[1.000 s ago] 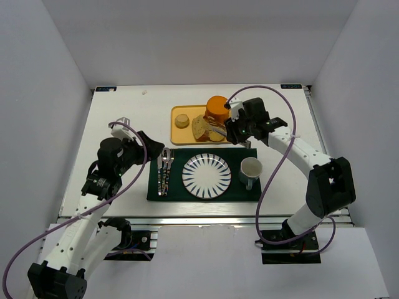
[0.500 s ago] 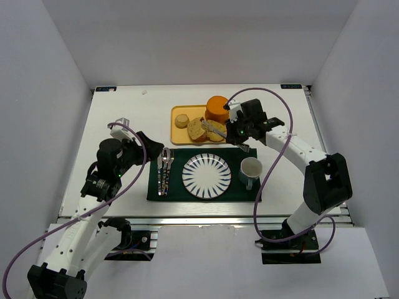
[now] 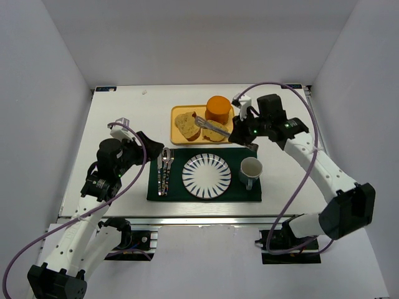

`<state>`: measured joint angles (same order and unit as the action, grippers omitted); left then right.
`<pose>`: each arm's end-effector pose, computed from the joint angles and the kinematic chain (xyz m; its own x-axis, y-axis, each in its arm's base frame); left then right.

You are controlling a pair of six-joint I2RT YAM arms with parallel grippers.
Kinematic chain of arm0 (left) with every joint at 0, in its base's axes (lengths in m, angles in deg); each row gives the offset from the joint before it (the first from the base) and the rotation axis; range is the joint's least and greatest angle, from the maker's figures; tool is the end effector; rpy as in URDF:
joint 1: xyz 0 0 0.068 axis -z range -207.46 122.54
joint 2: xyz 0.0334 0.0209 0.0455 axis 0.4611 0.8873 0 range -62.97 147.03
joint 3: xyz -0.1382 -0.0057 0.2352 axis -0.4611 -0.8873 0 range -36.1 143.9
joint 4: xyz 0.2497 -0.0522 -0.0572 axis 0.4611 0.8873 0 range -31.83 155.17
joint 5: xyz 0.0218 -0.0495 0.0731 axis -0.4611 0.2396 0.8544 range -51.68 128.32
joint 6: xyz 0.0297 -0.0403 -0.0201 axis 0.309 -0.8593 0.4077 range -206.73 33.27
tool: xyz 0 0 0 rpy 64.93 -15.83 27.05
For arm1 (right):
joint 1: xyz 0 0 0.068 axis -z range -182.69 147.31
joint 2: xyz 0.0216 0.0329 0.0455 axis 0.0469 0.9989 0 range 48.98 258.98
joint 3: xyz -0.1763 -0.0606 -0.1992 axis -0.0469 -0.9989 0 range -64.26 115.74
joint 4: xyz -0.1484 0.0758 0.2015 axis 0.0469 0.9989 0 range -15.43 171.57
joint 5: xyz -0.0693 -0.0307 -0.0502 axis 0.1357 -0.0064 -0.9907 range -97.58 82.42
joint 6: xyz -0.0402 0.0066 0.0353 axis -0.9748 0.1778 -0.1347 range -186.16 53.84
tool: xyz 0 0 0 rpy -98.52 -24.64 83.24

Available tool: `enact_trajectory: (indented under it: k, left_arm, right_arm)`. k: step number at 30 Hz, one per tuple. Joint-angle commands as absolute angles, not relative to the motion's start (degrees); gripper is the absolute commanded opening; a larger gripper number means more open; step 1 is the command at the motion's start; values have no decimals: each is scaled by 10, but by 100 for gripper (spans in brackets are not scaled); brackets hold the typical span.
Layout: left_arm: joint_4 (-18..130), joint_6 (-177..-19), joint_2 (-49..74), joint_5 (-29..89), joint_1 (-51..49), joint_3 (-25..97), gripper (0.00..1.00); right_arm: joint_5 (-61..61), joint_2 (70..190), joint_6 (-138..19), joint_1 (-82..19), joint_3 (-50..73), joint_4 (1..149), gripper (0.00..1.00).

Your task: Place the bread

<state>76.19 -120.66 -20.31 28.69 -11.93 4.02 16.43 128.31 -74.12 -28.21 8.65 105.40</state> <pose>0.1674 -0.0526 0.3032 -0.5122 -0.4290 -0.7441 0.1553 0.8058 -0.5715 0.2701 0.1449 0.3407 -0.4459 -0.3531 -0.8225 -0.7549 0.6421 0.1336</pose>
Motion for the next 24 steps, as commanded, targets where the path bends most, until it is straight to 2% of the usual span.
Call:
enact_trajectory:
  k: [1, 5, 17, 24]
  left_arm:
    - [763, -1205, -214, 289, -120, 49, 80]
    - [768, -1204, -217, 286, -121, 45, 81]
    - [775, -1205, -223, 272, -120, 40, 81]
    - [779, -1210, -238, 271, -121, 33, 81]
  right_arm:
    - [205, 1235, -812, -284, 58, 1132, 0]
    - [214, 1175, -872, -290, 29, 1174, 0]
    - [169, 1133, -909, -346, -30, 1233, 0]
    - [140, 1134, -902, -350, -47, 1225, 23]
